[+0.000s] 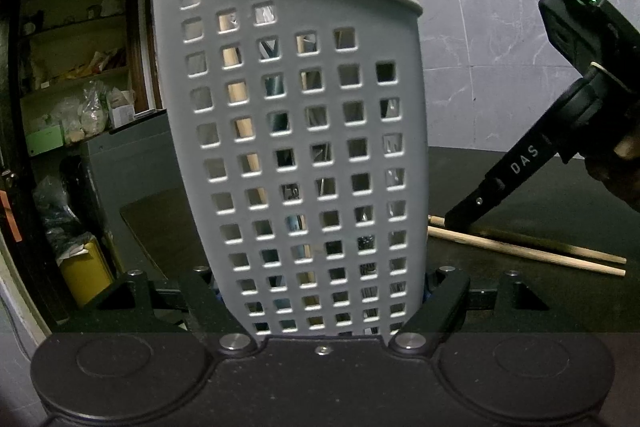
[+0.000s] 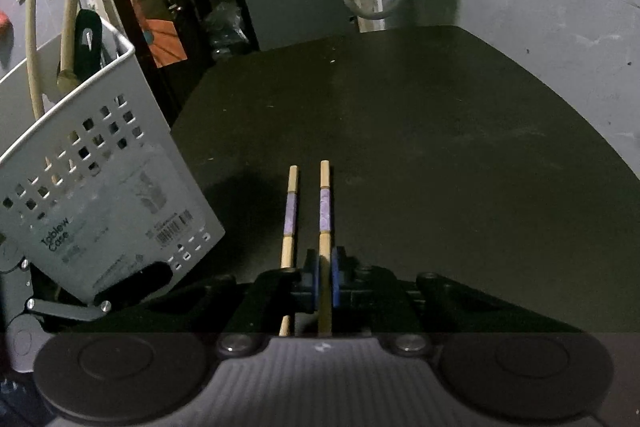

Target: Organize utensils

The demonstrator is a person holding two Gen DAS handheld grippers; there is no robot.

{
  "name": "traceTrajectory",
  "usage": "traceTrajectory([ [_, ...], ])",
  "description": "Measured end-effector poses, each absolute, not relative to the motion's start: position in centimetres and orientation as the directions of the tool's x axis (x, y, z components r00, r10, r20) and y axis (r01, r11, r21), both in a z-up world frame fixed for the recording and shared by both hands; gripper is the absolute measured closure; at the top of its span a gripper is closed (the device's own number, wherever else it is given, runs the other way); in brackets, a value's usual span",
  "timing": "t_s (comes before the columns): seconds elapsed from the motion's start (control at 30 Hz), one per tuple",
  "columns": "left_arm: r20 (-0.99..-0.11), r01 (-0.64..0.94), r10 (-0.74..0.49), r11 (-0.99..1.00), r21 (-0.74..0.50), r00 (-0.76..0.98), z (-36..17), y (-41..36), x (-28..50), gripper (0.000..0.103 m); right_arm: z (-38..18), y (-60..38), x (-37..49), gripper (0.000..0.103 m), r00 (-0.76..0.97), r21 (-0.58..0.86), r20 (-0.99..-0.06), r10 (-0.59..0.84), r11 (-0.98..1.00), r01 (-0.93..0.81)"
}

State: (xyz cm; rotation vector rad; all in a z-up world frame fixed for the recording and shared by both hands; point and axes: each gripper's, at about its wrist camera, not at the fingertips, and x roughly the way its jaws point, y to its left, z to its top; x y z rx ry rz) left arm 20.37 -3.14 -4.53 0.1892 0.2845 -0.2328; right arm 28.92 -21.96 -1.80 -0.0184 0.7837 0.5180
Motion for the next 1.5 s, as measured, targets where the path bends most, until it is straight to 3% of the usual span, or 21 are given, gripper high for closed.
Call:
traceTrajectory([
  [0.27, -0.299, 0.25, -0.196, 0.956, 0.155, 0.934, -4.5, -3.3, 20.2, 0.024, -2.0, -21.6, 28.8, 0.094, 0.574, 0.187, -0.676, 0.462, 0.861, -0.473],
  [0.3, -0.298, 0.251, -0.197, 0.956, 0.154, 0.934, -4.5, -3.3, 20.2, 0.024, -2.0, -21.7, 29.1, 0.09, 0.572, 0.205, -0.673, 0.469, 0.861, -0.465],
  [0.43, -0.298, 0.252, -0.199, 0.956, 0.151, 0.934, -4.5, -3.3, 20.2, 0.024, -1.9, -22.5, 29.6, 0.05, 0.555, 0.29, -0.657, 0.51, 0.851, -0.438],
  [0.63, -0.298, 0.254, -0.203, 0.956, 0.145, 0.933, -4.4, -3.0, 20.2, 0.024, -1.7, -20.2, 29.1, 0.028, 0.571, 0.191, -0.68, 0.46, 0.863, -0.467],
  [0.77, -0.297, 0.256, -0.206, 0.956, 0.14, 0.932, -4.4, -2.8, 20.2, 0.024, -1.9, -18.0, 28.7, 0.028, 0.598, 0.068, -0.701, 0.388, 0.872, -0.485],
  [0.9, -0.296, 0.259, -0.21, 0.956, 0.137, 0.932, -4.3, -2.5, 20.3, 0.024, -2.2, -16.6, 28.2, 0.036, 0.627, -0.005, -0.695, 0.351, 0.87, -0.492],
  [1.03, -0.296, 0.26, -0.212, 0.956, 0.134, 0.931, -4.3, -2.4, 20.3, 0.024, -2.3, -16.4, 27.8, 0.061, 0.643, 0.008, -0.676, 0.36, 0.876, -0.483],
  [1.17, -0.296, 0.26, -0.212, 0.956, 0.134, 0.931, -4.3, -2.4, 20.3, 0.024, -2.3, -16.2, 27.8, 0.064, 0.646, 0.01, -0.67, 0.365, 0.875, -0.484],
  [1.23, -0.296, 0.26, -0.212, 0.956, 0.134, 0.931, -4.3, -2.4, 20.3, 0.024, -2.3, -16.0, 27.9, 0.075, 0.648, 0.006, -0.666, 0.37, 0.871, -0.491],
  [1.37, -0.296, 0.262, -0.213, 0.956, 0.136, 0.931, -4.3, -2.4, 20.3, 0.024, -2.1, -16.6, 28.0, 0.073, 0.633, 0.036, -0.671, 0.387, 0.869, -0.493],
  [1.43, -0.296, 0.262, -0.213, 0.955, 0.136, 0.931, -4.3, -2.4, 20.3, 0.024, -1.8, -17.4, 28.4, 0.064, 0.606, 0.1, -0.677, 0.418, 0.868, -0.486],
  [1.5, -0.295, 0.263, -0.214, 0.955, 0.135, 0.931, -4.2, -2.3, 20.3, 0.024, -1.4, -18.5, 28.3, 0.062, 0.597, 0.143, -0.672, 0.438, 0.868, -0.476],
])
